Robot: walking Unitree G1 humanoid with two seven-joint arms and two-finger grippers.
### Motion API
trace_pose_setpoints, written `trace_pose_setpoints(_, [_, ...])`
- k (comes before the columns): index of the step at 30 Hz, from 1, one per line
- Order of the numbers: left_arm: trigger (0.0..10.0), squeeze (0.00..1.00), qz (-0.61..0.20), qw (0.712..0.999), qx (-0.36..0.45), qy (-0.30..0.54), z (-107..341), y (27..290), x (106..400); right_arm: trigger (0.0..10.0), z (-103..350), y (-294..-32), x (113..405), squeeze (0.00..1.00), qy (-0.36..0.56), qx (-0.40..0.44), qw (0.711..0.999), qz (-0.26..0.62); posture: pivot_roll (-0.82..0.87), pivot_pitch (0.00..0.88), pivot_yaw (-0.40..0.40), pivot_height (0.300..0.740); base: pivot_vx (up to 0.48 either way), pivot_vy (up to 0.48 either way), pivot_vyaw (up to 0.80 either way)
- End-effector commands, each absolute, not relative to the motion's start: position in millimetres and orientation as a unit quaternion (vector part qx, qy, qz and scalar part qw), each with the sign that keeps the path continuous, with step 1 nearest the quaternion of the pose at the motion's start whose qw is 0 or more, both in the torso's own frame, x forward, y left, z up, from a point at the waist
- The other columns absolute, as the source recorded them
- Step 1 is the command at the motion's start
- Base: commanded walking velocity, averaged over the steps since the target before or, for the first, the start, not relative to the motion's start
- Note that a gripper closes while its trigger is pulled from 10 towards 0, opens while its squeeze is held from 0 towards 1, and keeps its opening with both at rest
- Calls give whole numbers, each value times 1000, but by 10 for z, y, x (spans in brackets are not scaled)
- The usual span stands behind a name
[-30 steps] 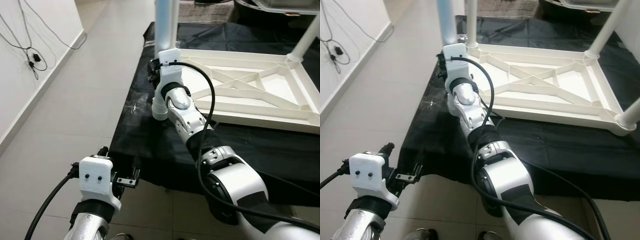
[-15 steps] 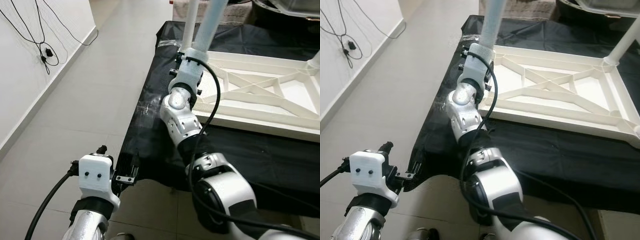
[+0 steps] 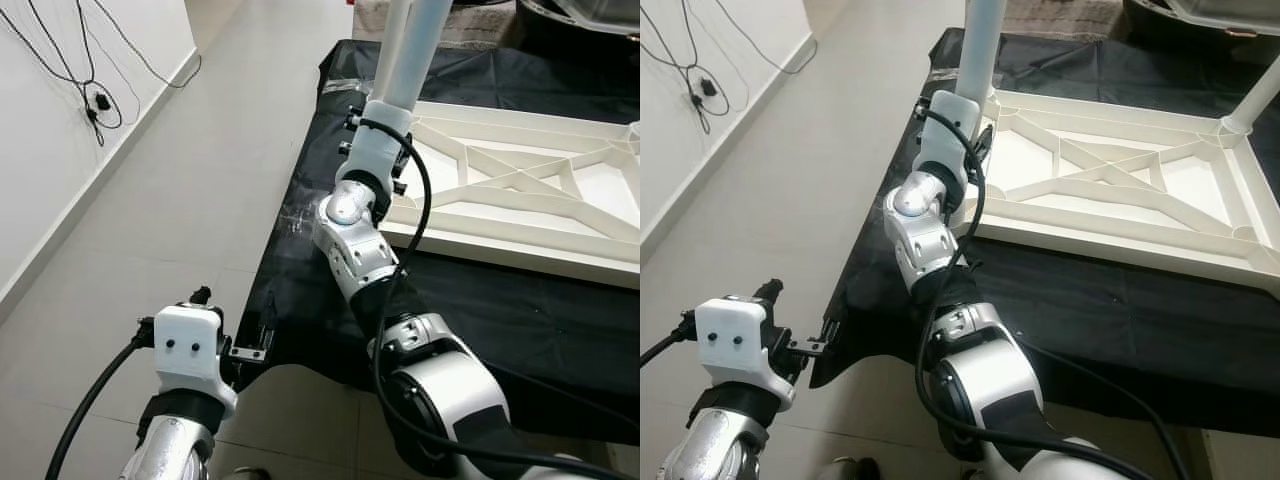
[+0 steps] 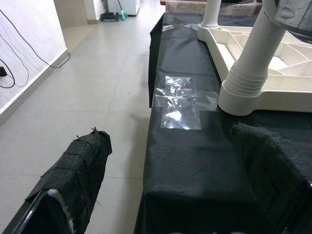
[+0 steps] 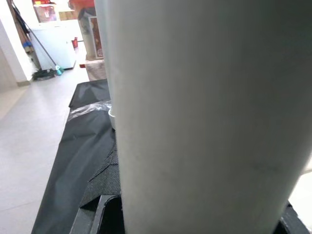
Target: Building children table
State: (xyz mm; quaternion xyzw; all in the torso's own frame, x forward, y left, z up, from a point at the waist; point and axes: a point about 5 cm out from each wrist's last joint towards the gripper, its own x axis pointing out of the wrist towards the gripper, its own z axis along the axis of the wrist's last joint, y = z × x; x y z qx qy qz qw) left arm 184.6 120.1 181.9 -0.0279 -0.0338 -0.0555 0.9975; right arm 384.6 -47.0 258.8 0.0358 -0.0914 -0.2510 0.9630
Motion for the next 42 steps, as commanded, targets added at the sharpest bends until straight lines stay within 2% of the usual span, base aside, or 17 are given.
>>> trace_pose_setpoints(1, [10000, 0, -54, 998, -25, -27, 1776, 1209, 1848, 10000, 1834, -630, 3794, 0, 70, -68, 951, -294, 134, 192, -33, 740, 0, 0, 0])
trace_pose_setpoints(4, [10000, 0, -54, 998, -25, -28, 1771, 1203, 1853, 10000, 1903, -698, 3791, 0, 50, -73, 943, -322, 132, 188, -34, 740, 0, 0, 0])
trace_pose_setpoints(11, [10000, 0, -55, 998, -25, -29, 1771, 1197, 1863, 10000, 2083, -602, 3761, 0, -19, -92, 944, -317, 132, 179, -34, 740, 0, 0, 0])
trace_pose_setpoints(14, [10000, 0, -54, 998, -24, -29, 1765, 1204, 1869, 10000, 2249, -524, 3782, 0, -56, -27, 961, -271, 135, 170, -36, 740, 0, 0, 0])
trace_pose_setpoints(17, [10000, 0, -54, 998, -22, -29, 1761, 1208, 1872, 10000, 2432, -508, 3783, 0, -77, 29, 963, -255, 133, 167, -35, 740, 0, 0, 0])
trace_pose_setpoints(23, [10000, 0, -54, 998, -20, -33, 1757, 1210, 1908, 10000, 2970, -555, 3770, 0, -179, 68, 955, -227, 129, 153, -38, 740, 0, 0, 0])
trace_pose_setpoints(26, [10000, 0, -54, 998, -20, -33, 1756, 1210, 1913, 10000, 3025, -570, 3769, 0, -189, 68, 953, -227, 129, 153, -38, 740, 0, 0, 0])
trace_pose_setpoints(28, [10000, 0, -55, 998, -20, -34, 1753, 1211, 1924, 10000, 3227, -628, 3770, 0, -231, 79, 948, -204, 126, 152, -37, 740, 0, 0, 0])
trace_pose_setpoints(31, [10000, 0, -55, 998, -19, -34, 1746, 1211, 1927, 10000, 3302, -641, 3778, 0, -249, 81, 951, -166, 125, 151, -35, 740, 0, 0, 0])
trace_pose_setpoints(32, [10000, 0, -55, 998, -19, -34, 1746, 1211, 1927, 10000, 3302, -641, 3778, 0, -249, 81, 951, -166, 125, 151, -35, 740, 0, 0, 0])
trace_pose_setpoints(35, [10000, 0, -56, 998, -18, -34, 1742, 1214, 1934, 10000, 3118, -549, 3830, 0, -214, 104, 970, -52, 128, 149, -32, 740, 0, 0, 0])
trace_pose_setpoints(37, [10000, 0, -56, 998, -18, -34, 1743, 1215, 1936, 10000, 3022, -518, 3844, 0, -194, 114, 974, -23, 128, 149, -32, 740, 0, 0, 0])
trace_pose_setpoints(40, [10000, 0, -57, 998, -17, -35, 1744, 1216, 1938, 10000, 2815, -440, 3873, 0, -143, 130, 981, 28, 128, 149, -32, 740, 0, 0, 0])
trace_pose_setpoints(42, [10000, 0, -56, 998, -15, -36, 1748, 1228, 1940, 10000, 2470, -344, 3882, 0, -67, 121, 986, 97, 132, 155, -30, 740, 0, 0, 0])
